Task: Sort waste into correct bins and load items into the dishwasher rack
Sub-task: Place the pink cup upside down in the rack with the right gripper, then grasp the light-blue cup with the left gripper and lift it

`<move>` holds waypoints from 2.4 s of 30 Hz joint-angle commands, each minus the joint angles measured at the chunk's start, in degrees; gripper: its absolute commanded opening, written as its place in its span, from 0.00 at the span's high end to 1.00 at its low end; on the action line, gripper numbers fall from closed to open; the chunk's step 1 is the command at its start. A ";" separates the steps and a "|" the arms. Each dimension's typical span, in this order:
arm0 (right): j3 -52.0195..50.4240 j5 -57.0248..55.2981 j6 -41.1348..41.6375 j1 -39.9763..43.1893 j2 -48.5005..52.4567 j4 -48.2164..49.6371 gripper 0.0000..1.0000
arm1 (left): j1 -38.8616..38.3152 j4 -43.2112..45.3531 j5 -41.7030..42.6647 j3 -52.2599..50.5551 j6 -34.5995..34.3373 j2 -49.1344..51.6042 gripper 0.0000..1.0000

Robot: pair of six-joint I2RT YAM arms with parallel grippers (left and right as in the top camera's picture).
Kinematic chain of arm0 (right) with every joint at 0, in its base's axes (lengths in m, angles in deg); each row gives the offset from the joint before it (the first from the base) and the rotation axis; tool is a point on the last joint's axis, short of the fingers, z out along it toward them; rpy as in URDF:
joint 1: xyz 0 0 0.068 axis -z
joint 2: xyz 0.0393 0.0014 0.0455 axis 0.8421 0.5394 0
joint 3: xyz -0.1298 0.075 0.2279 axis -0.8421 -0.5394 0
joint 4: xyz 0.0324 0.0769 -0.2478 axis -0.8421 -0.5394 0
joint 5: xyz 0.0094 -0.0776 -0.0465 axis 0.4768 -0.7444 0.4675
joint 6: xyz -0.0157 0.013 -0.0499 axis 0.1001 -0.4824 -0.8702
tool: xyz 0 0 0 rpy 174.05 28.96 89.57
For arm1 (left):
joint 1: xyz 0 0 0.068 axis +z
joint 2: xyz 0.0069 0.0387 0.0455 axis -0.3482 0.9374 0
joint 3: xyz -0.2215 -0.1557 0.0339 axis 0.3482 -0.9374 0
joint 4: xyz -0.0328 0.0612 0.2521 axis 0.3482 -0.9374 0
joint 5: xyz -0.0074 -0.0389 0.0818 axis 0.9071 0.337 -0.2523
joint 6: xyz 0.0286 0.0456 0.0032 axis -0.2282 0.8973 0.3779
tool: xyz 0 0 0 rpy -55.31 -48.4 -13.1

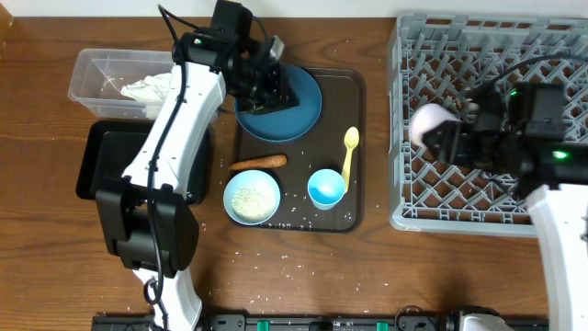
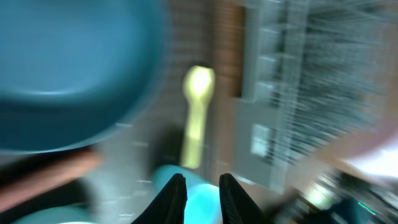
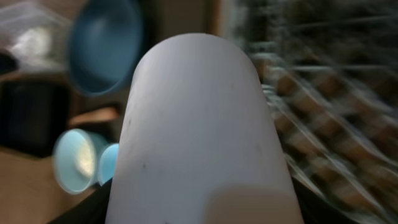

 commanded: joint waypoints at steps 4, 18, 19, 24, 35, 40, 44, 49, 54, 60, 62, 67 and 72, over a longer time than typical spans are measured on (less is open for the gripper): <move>8.59 -18.27 0.15 -1.09 -1.77 -13.03 0.46 | -0.90 -1.60 -21.86 0.26 0.31 -0.02 0.76; 8.52 -17.57 -0.63 -3.21 14.29 -16.52 0.45 | -0.90 -1.62 -22.88 -0.70 0.33 0.00 0.75; 8.52 -16.15 -1.25 -3.56 15.89 -15.58 0.46 | -0.90 -1.73 -22.88 -0.70 0.33 0.00 0.75; 8.52 -14.75 -1.57 -6.03 21.64 -13.44 0.45 | -0.90 -1.81 -22.88 -0.74 0.33 0.00 0.75; 8.50 -14.97 -1.55 -8.48 30.58 -12.59 0.21 | -0.90 -2.60 -22.86 -0.74 0.33 0.00 0.75; 10.62 -14.97 -1.55 -8.04 29.44 -13.00 0.01 | -1.07 -2.89 -22.84 -0.74 0.33 0.00 0.75; 14.71 -14.99 -1.60 -7.17 27.50 -15.08 0.01 | -2.16 -4.42 -22.86 -0.74 0.35 -0.02 0.75; 20.22 -14.99 -2.38 -6.34 24.63 -16.92 0.01 | -5.14 -7.78 -22.84 -0.74 0.61 0.00 0.75; 21.77 -14.99 -3.06 -4.94 21.16 -16.15 0.01 | -11.41 -12.98 -22.21 -1.01 3.39 0.00 0.72; 21.75 -14.97 -3.54 -4.09 20.24 -16.31 0.01 | -19.26 -10.51 -24.11 -6.36 -0.31 0.00 0.55; 21.75 -14.97 -3.74 -4.09 20.26 -16.41 0.01 | -20.57 -8.00 -25.40 -9.46 -5.25 0.00 0.54; 21.75 -14.97 -4.15 -4.09 20.26 -16.44 0.01 | -21.31 -2.71 -25.73 -16.09 -12.24 0.00 0.53; 21.75 -14.97 -4.15 -4.09 20.26 -16.37 0.01 | -21.46 -0.55 -25.66 -18.71 -13.27 0.00 0.67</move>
